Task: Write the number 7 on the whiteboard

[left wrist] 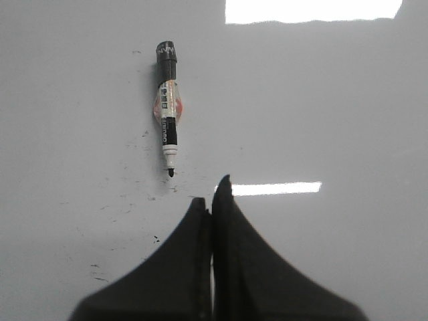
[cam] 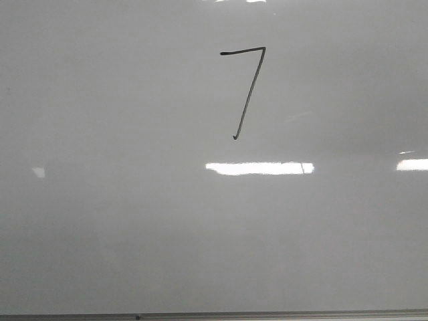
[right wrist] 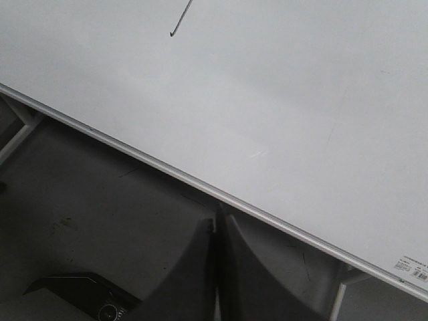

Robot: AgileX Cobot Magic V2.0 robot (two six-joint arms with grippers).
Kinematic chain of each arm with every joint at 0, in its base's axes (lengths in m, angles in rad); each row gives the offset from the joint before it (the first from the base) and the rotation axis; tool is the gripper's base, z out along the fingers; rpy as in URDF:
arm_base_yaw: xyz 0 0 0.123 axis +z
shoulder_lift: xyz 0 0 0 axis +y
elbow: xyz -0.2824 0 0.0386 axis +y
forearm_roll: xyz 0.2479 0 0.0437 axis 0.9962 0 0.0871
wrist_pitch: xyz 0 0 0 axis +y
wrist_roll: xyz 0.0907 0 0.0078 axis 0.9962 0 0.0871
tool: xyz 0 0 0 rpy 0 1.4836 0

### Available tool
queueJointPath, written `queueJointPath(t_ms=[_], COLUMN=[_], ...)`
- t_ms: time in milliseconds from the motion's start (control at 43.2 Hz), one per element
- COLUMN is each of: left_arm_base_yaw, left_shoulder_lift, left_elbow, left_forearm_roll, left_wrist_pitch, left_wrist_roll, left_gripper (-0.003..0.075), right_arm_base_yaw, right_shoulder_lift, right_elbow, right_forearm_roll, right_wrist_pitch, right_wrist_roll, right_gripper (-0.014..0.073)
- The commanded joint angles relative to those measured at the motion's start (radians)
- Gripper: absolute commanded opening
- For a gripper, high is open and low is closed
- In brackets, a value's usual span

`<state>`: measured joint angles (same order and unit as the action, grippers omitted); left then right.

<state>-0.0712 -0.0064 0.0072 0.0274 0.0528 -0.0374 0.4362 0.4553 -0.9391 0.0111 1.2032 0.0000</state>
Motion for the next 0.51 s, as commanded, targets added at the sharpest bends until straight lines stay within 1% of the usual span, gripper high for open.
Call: queueJointPath(t_ms=[0,278,347,393,440,486], left_arm_base_yaw=[0.002,0.002,0.002,0.002,0.002,0.002], left_shoulder_lift=[-0.014,-0.014,-0.014,-0.014,-0.014,-0.012], left_elbow=[0.014,0.014,0.014,0.014,0.014,0.014], left_forearm_roll=[-0.006,-0.006,-0.006,-0.006,-0.006,-0.006], left_wrist_pitch=[-0.084,-0.084,-0.084,-0.084,-0.084,-0.084], left_wrist_roll=[-0.008,-0.008,-0.008,-0.008,-0.008,-0.008], left_gripper=[-0.0020,-0.0020,-0.0020,-0.0020,-0.0020,-0.0020], right_arm_base_yaw=[-0.003,-0.003,-0.003,-0.013,-0.036,-0.063], right_shoulder_lift=[0.011,0.011,0.002,-0.014,-0.045,-0.081], right_elbow=[-0.020,-0.020,0.002,0.033,0.078,0.150], right_forearm_roll=[-0.011,-0.011,-0.011,-0.011,-0.053,-0.096], right_wrist_pitch=[-0.058,-0.060,-0.069,-0.085,-0.123,-0.211], right_wrist_roll=[0.000,0.000,0.000,0.000,-0.007,-0.006], right_gripper=[-0.0068,-0.0068,-0.0068,-0.0067,-0.0067,-0.0067])
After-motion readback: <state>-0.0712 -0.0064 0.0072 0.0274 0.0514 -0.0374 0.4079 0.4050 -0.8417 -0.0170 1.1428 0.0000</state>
